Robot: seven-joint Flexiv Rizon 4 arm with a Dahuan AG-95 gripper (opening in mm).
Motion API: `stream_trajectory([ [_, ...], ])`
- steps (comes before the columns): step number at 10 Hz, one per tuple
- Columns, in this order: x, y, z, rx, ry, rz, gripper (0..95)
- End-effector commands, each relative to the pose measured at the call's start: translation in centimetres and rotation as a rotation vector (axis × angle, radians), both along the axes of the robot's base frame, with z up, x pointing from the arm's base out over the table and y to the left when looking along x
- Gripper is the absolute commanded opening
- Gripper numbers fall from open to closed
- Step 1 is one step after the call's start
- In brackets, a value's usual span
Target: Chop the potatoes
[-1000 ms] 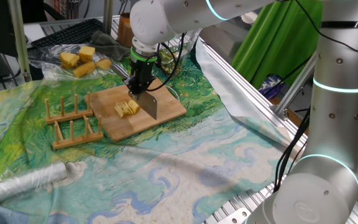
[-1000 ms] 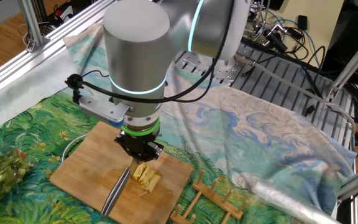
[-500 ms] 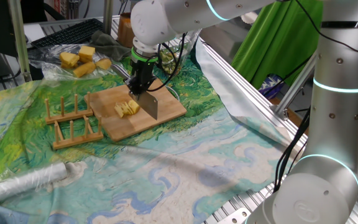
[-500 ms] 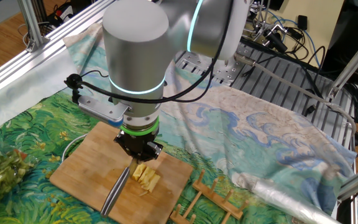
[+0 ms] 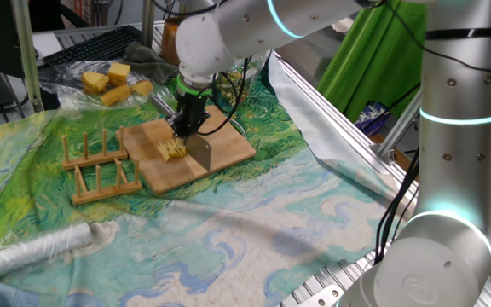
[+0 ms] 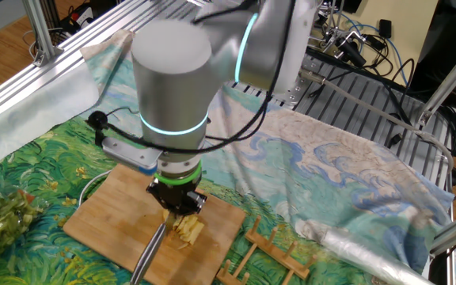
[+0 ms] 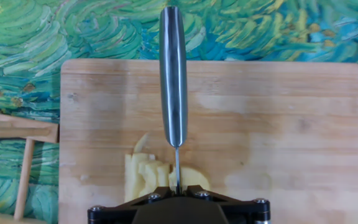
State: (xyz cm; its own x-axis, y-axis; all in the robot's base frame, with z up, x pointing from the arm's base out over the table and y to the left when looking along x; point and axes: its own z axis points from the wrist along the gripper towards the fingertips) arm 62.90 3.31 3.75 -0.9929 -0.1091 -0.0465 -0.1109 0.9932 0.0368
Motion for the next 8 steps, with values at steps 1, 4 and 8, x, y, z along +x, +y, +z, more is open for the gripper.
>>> stream_trajectory([
  [1,0.1,0.2,-2.4,-0.013,-0.013,-0.012,0.0],
  [4,0.1,0.2,-2.3,-0.008,-0.017,-0.014,0.0],
  [8,-0.4,-0.2,0.4,-0.024,0.019,-0.01,0.0],
])
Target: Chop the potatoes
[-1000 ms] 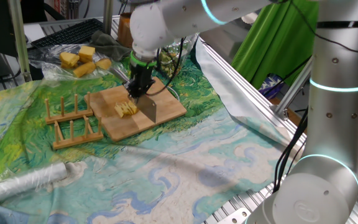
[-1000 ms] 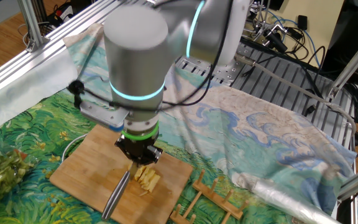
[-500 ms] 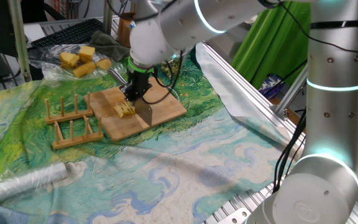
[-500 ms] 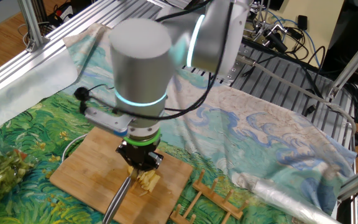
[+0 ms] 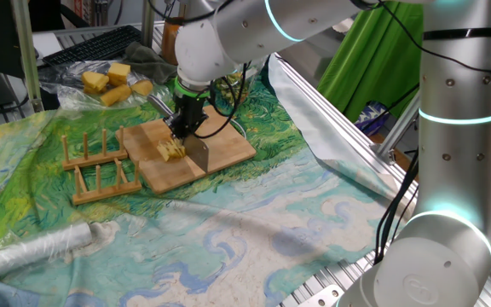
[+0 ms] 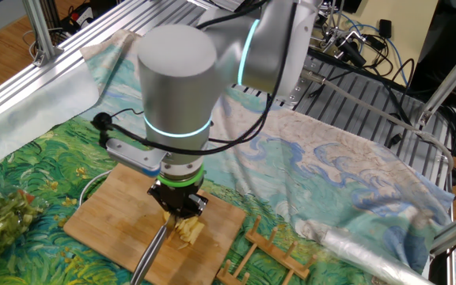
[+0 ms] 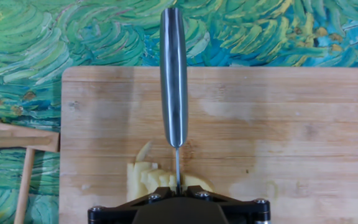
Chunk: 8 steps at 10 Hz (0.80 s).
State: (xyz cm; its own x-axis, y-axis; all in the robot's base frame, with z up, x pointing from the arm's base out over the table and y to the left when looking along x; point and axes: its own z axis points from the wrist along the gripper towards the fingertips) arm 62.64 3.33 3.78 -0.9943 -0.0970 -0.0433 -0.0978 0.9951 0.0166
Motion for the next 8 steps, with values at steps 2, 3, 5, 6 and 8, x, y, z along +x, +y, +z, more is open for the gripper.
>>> stream_trajectory([
  [2,0.06,-0.29,1.25,-0.006,0.02,0.002,0.0],
  [3,0.07,-0.31,1.29,-0.009,0.02,0.004,0.0],
  [5,-0.02,-0.36,1.5,-0.011,0.02,0.003,0.0],
  [6,-0.14,-0.42,1.79,-0.012,0.022,0.002,0.0],
  [8,-0.2,-0.45,1.91,-0.013,0.019,0.0,0.0],
])
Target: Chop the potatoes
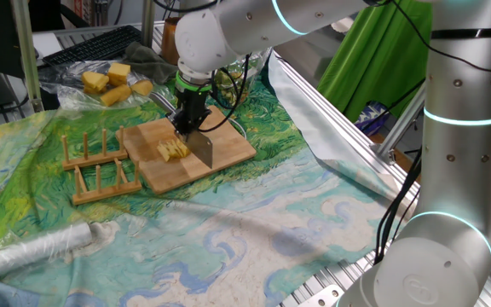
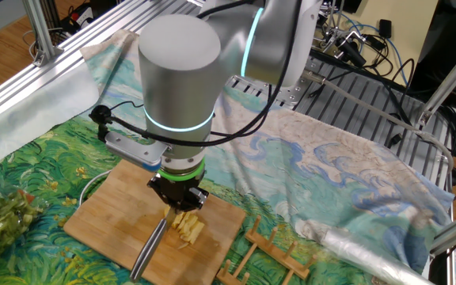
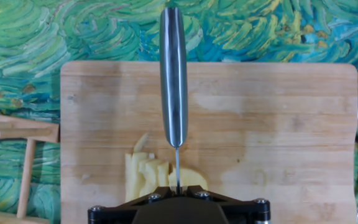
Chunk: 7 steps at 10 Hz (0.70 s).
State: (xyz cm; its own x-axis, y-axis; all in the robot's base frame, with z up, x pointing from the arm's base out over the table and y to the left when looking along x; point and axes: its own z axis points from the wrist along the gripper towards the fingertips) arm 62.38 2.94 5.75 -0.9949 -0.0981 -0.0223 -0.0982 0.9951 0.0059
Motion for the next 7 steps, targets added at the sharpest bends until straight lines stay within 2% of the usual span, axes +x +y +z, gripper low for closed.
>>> stream_trajectory([
  [1,0.02,-0.08,0.05,-0.001,-0.001,-0.001,0.0],
  [5,-0.32,-0.19,0.55,-0.005,0.008,-0.002,0.0],
  [7,-0.61,-0.13,0.44,-0.004,0.004,0.0,0.0],
])
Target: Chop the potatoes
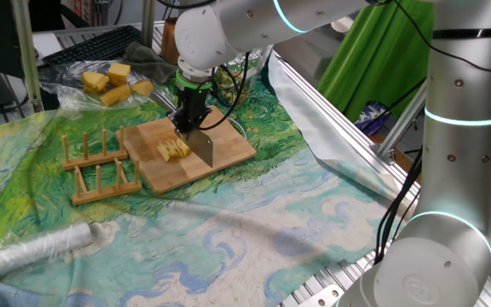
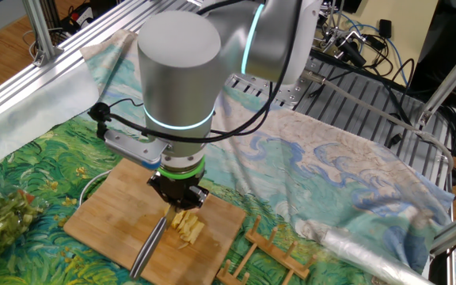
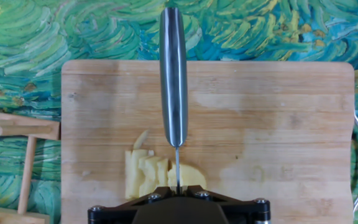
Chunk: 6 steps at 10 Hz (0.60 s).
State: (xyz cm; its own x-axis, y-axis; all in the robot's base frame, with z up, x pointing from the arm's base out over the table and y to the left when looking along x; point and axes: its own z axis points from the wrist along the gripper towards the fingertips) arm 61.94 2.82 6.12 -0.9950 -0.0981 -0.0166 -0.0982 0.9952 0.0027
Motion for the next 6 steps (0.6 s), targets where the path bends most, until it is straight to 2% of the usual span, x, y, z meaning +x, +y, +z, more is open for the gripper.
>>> stream_trajectory([
  [1,-0.2,0.0,0.1,0.0,-0.001,0.0,0.0],
  [4,-0.4,0.1,0.1,0.001,-0.001,0.0,0.0],
  [6,-0.5,0.4,-1.1,0.004,-0.001,0.001,0.0],
])
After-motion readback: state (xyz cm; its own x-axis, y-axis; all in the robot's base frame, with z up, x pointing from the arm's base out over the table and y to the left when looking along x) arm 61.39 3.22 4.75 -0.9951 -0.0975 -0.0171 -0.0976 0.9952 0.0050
